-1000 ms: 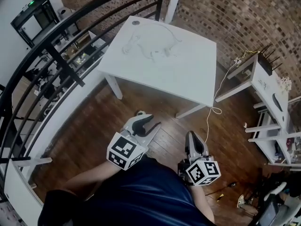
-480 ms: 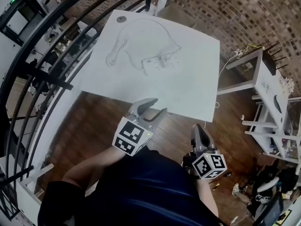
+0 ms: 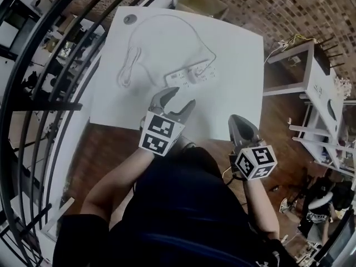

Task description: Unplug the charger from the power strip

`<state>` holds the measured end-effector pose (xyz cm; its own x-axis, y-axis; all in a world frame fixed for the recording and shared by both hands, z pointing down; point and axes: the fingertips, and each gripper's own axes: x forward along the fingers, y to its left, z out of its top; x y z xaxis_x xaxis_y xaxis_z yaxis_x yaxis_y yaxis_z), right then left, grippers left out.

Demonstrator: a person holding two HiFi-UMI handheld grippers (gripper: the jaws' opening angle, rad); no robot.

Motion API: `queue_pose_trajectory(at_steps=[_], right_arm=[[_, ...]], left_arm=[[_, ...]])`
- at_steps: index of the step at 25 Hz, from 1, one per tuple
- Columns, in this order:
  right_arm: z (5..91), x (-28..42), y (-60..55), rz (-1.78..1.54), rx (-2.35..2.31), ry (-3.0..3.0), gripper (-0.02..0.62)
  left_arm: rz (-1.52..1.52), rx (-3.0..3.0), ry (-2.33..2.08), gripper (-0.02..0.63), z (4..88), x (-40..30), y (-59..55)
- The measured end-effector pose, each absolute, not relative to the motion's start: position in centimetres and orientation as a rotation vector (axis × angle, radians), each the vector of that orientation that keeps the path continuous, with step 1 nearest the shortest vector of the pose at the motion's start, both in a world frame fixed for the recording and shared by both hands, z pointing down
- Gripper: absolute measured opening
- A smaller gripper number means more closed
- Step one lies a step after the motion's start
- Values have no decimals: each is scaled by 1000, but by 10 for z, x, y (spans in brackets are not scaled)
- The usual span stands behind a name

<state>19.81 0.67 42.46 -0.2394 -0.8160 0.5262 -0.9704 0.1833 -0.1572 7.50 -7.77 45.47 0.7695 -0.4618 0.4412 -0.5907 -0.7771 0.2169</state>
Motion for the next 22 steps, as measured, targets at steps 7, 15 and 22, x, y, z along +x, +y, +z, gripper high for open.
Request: queue_pose_trajectory(at_steps=[7,15,22], right_arm=[[489,227,-79,551,1499,-2087,122],[572,212,-176,506,1066,-2056,221],[592,170,-182,217,534,-2138,259]], left_arm=[[603,2510,-843,267,490,99,-96],[730,2383,-909,267,529,125,-114],[739,2238,-918,265,549,121,-103]])
